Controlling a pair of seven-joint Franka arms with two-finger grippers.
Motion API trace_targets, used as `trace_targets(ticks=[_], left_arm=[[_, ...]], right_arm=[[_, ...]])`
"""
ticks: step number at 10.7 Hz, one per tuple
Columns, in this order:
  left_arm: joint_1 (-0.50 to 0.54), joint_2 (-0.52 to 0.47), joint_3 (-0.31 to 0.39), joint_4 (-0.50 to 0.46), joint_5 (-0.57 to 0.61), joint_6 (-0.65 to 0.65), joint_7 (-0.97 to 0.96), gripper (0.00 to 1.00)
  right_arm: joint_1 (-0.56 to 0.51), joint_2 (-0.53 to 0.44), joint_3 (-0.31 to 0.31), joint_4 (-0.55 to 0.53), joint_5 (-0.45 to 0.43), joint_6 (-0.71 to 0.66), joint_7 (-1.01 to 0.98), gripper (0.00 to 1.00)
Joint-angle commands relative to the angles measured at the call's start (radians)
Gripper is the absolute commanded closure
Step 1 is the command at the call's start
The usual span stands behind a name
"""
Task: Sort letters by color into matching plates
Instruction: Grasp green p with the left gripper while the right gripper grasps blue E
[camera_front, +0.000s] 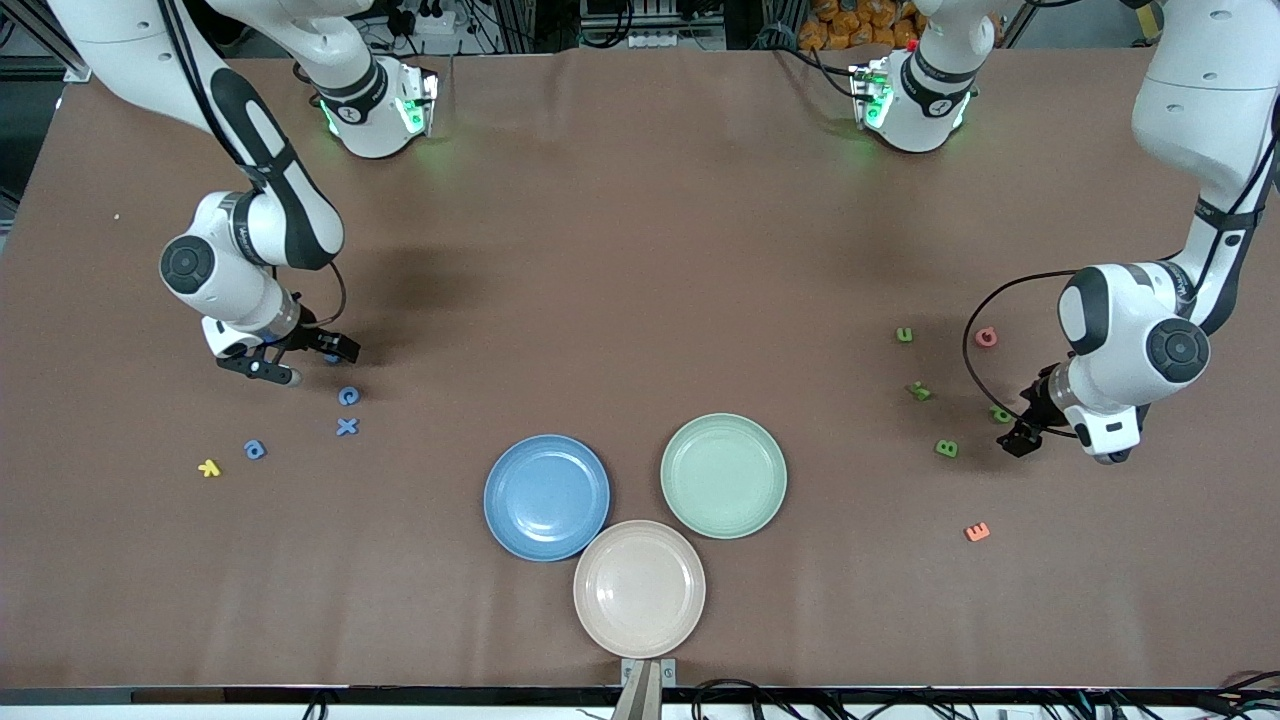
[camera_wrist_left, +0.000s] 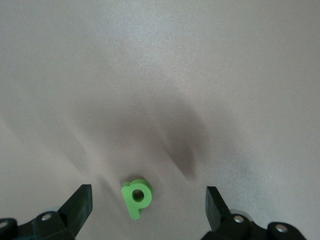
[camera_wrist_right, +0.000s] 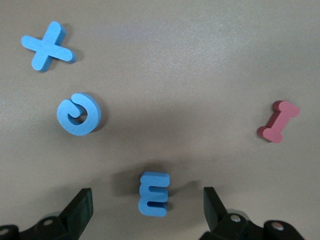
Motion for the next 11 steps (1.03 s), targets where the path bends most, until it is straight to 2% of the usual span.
trace_targets(ticks=[1, 3, 5, 8, 11], left_arm=[[-0.008, 0.076, -0.003, 0.075, 0.039, -0.011, -0.134, 0.00], [-0.028, 0.114, -0.002, 0.115, 0.045, -0.011, -0.203, 0.00], [-0.026, 0.113, -0.002, 0.114, 0.060, -0.011, -0.215, 0.00], [-0.031, 0.105, -0.003, 0.114, 0.060, -0.017, -0.254, 0.00], [-0.029, 0.091, -0.005, 0.102, 0.062, -0.044, -0.254, 0.00]], right_arm=[[-0.003, 0.006, 0.001, -0.007, 0.014, 0.012, 0.005, 0.07], [-0.007, 0.013, 0.001, -0.007, 0.014, 0.012, 0.000, 0.10], [-0.013, 0.035, 0.001, -0.007, 0.014, 0.043, -0.004, 0.15], [-0.013, 0.041, 0.001, -0.007, 0.014, 0.044, -0.007, 0.28], [-0.013, 0.041, 0.001, -0.007, 0.014, 0.043, -0.006, 0.28]])
